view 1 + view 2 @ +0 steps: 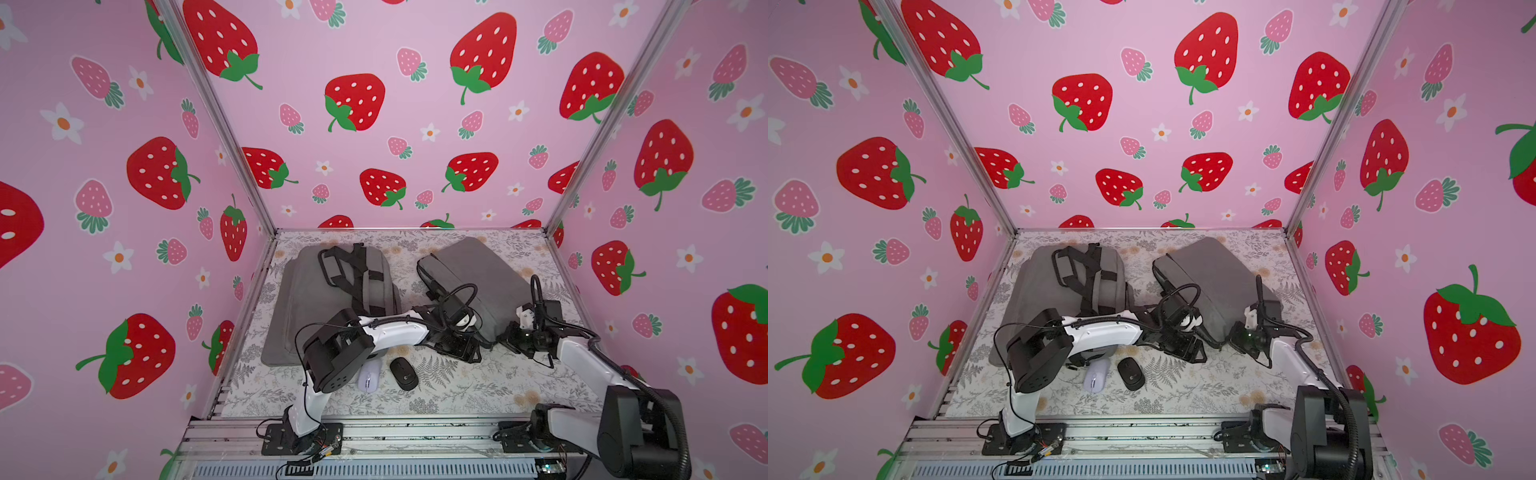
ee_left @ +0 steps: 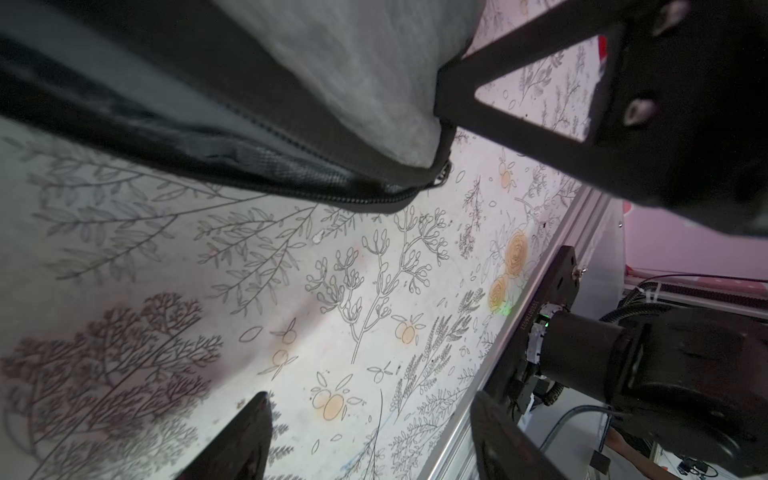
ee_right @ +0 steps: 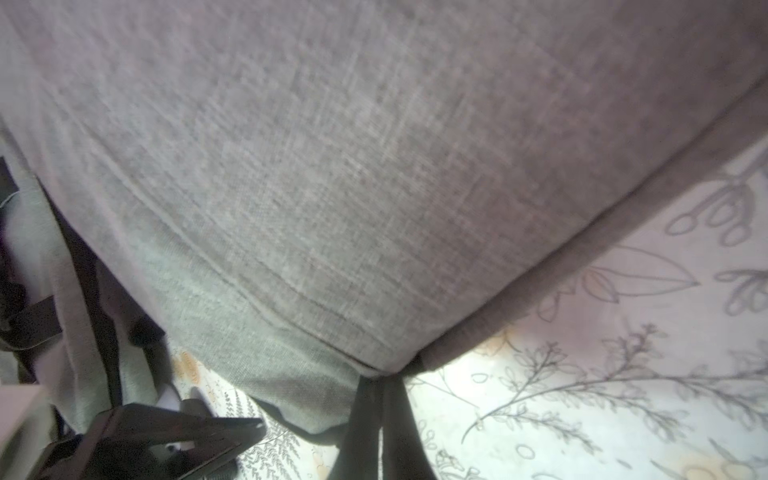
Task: Put the mouse into the laptop bag
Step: Zip the zipper on the zippered laptop bag.
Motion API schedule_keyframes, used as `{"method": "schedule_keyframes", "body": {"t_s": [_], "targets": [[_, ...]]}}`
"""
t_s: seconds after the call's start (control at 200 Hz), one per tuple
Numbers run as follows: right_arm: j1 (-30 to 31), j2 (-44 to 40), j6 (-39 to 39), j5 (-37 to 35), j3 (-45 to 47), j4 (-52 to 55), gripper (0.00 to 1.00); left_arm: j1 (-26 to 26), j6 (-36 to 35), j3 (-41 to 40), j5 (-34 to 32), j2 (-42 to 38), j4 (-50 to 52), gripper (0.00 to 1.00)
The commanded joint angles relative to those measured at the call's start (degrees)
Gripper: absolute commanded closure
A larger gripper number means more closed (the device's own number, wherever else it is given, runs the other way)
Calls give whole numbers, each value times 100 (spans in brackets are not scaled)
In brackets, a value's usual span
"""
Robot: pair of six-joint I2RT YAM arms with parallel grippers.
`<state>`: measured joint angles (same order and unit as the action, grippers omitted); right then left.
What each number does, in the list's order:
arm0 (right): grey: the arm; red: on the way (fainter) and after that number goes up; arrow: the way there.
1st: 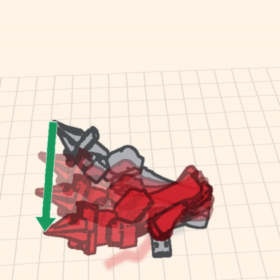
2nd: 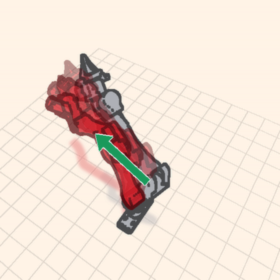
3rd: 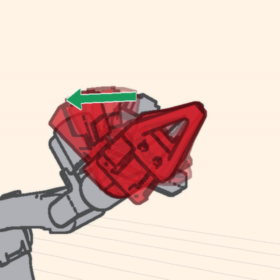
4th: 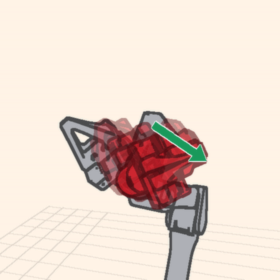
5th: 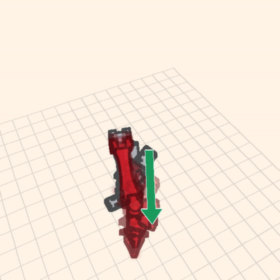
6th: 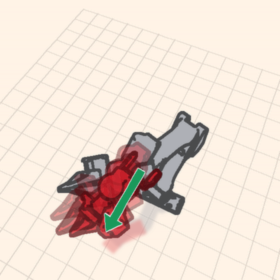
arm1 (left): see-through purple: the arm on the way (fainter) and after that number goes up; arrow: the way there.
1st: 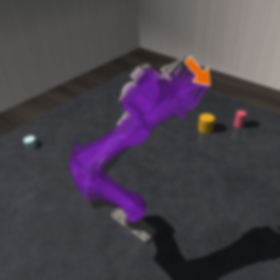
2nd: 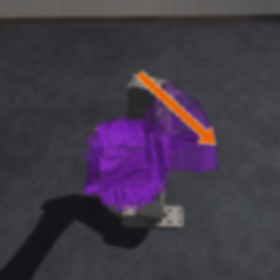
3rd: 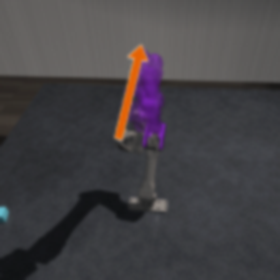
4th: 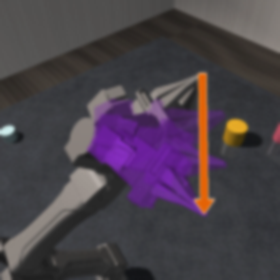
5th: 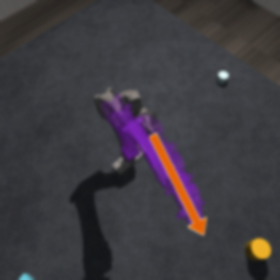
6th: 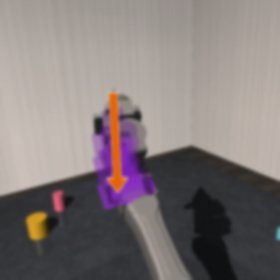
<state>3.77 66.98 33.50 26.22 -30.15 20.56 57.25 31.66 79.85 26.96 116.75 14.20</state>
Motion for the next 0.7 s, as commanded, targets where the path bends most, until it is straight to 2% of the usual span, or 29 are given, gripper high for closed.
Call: {"method": "schedule_keyframes", "body": {"t_s": [0.0,0.085,0.12,0.23,0.35,0.465,0.695], "targets": [[162,-274,254,374,-148,-120,100,53,-17,330,-159,100,-213,29],[245,-295,378,549,-139,-165,100,75,-57,449,-226,187,-207,48],[294,-283,417,566,-147,-159,100,88,-42,483,-215,227,-226,52],[452,-233,536,660,-175,-220,100,93,3,549,-278,291,-319,53],[519,-203,758,905,-161,-406,100,112,24,658,-384,356,-382,43],[554,-210,910,1075,-195,-492,100,124,36,832,-495,492,-359,42],[581,-318,1088,1296,-197,-539,100,127,-137,1182,-1037,603,74,54]]}}
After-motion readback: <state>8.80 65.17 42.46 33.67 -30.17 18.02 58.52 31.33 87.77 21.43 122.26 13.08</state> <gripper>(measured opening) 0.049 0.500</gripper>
